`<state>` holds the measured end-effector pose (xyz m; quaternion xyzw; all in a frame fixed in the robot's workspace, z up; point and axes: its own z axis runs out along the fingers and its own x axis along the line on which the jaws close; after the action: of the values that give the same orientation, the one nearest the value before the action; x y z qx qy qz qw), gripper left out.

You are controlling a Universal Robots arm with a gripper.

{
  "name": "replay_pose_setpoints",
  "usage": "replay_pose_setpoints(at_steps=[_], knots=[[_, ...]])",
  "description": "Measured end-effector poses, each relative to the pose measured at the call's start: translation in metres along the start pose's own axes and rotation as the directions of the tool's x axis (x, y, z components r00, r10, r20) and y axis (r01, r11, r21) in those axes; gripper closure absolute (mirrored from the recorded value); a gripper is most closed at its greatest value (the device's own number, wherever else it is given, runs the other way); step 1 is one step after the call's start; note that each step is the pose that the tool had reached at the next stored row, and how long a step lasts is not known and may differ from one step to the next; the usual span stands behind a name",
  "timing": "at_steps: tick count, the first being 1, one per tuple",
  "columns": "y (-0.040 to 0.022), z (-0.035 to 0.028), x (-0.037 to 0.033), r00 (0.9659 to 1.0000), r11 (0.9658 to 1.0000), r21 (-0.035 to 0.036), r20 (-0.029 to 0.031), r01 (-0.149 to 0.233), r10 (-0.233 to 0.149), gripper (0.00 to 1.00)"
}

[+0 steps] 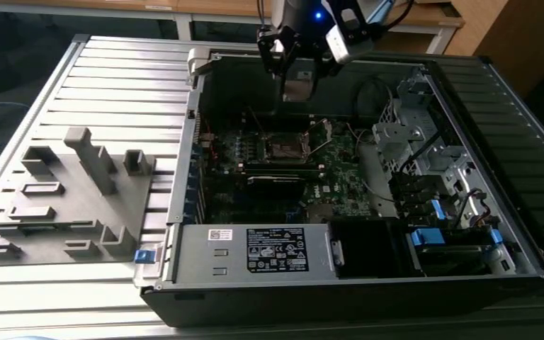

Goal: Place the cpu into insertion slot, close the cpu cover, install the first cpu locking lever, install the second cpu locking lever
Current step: 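Place the cpu into insertion slot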

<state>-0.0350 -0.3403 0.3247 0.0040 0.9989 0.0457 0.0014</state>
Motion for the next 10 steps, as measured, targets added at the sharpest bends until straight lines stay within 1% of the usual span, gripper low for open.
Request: replay_pose_setpoints(at_steps=[1, 6, 10], knots=[[-0.0001, 0.001, 0.0, 1.0, 1.0, 0.0, 0.001, 0.001, -0.001, 0.46], [-0.0007, 0.007, 0.0008, 0.9999, 1.0, 0.0003, 0.0101, 0.005, -0.005, 0.46], [-0.0017, 0.012, 0.0032, 0.9999, 1.0, 0.0002, 0.0143, 0.006, -0.006, 0.46]])
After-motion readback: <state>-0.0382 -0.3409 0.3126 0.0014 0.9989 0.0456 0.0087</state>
